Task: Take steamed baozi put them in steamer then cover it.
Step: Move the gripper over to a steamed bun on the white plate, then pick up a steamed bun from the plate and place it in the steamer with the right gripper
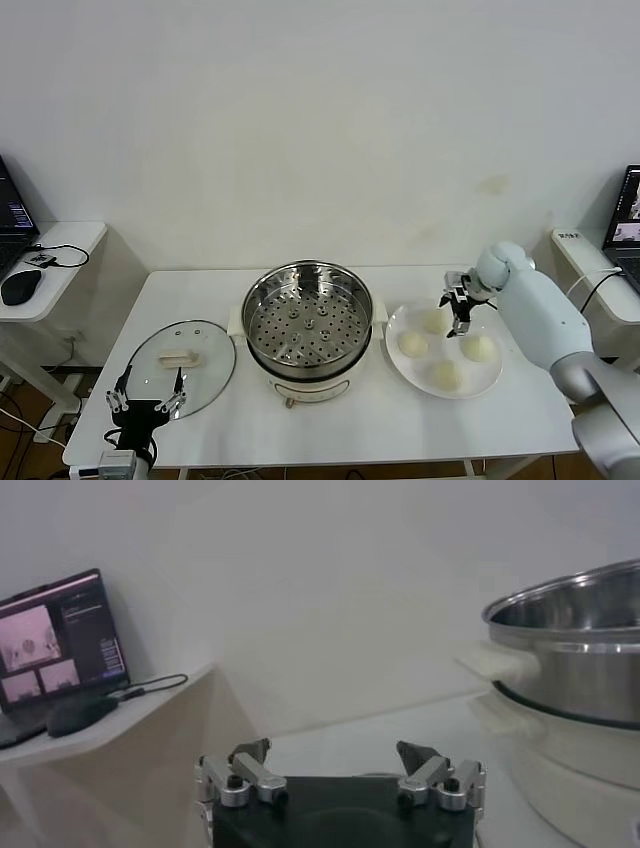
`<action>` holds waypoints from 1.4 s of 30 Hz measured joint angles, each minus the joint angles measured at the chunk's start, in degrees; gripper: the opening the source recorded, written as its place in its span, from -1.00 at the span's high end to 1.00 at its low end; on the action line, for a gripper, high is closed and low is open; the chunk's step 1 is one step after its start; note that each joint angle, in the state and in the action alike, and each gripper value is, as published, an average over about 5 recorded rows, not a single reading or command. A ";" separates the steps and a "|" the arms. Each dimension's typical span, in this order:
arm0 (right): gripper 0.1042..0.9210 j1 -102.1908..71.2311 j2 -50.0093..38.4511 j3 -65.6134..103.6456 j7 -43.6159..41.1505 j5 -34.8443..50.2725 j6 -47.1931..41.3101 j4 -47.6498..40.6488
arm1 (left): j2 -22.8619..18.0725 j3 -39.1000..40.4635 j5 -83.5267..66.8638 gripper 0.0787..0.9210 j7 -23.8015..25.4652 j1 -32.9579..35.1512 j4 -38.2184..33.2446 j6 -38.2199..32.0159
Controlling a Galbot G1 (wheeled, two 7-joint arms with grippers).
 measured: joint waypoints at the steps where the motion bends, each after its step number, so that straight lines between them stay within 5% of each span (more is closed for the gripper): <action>1: -0.76 0.05 0.15 0.04 0.23 0.01 0.02 -0.23 | -0.03 0.03 0.02 -0.77 -0.01 0.00 0.02 -0.01; 6: -0.74 0.33 0.68 0.11 1.15 0.24 0.03 -1.17 | -0.06 0.09 0.06 -0.77 -0.03 0.06 0.08 -0.04; 18: -0.31 0.85 0.67 0.15 1.29 1.00 -0.63 -2.03 | -0.06 0.14 0.07 -0.77 -0.04 -0.10 0.50 -0.08; 29: -0.28 3.80 -2.66 -2.46 -1.09 5.73 -3.05 3.29 | -0.24 -0.09 0.13 -0.77 -0.83 -0.28 1.23 -0.03; 42: -0.28 18.97 -1.44 -15.67 -5.93 21.90 -8.29 11.19 | -0.15 -0.61 0.28 -0.77 -2.21 0.60 0.30 0.85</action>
